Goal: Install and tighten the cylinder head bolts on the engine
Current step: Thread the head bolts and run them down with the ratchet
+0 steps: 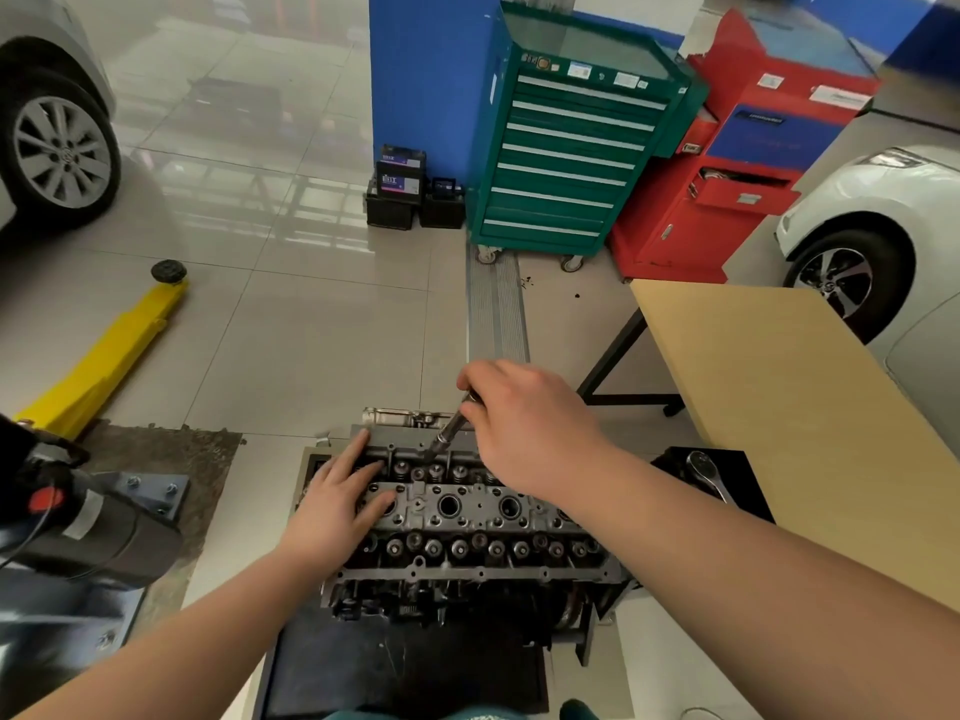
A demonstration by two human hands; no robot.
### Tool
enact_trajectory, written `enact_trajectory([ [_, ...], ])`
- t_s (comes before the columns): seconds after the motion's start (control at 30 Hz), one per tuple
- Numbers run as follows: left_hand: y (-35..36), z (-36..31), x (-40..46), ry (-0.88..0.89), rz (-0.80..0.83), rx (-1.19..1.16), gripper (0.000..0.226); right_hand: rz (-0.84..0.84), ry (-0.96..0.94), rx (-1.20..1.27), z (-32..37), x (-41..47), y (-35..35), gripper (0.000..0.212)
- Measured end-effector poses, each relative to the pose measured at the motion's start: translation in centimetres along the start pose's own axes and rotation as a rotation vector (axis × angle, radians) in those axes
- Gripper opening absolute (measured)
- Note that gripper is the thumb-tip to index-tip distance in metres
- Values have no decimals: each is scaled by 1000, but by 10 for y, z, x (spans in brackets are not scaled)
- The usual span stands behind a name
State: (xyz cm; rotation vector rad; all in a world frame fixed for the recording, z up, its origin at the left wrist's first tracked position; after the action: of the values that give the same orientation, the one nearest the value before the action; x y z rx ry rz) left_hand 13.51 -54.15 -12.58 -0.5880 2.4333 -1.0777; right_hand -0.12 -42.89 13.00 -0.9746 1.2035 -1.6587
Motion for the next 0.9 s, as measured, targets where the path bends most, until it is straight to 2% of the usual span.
enact_trajectory([
  [0.17,1,-2,-1,34,-13,-42,79,47,2,-18,17,8,15,23],
  [0.47,-2,-6,-4,42,-13,-34,60,85,36,-86,25,16,20,22],
  [0.63,-9,-6,-10,38,-149,200,61,97,43,-107,26,13,19,23],
  [0.9,-14,-8,-11,49,-176,314,61,121,38,-114,30,7,20,23],
])
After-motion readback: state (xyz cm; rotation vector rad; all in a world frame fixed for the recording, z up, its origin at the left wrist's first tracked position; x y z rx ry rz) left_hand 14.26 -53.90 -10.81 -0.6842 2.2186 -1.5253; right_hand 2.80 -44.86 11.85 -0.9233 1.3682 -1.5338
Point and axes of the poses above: each hand's wrist, its own x-axis towards the middle knuckle, its own y-axis out of the palm, z = x × y, the point moved 10 cm from there along x, towards the middle knuckle, and after that the axes turned 2 degrees about y, right-handed, at the moved point
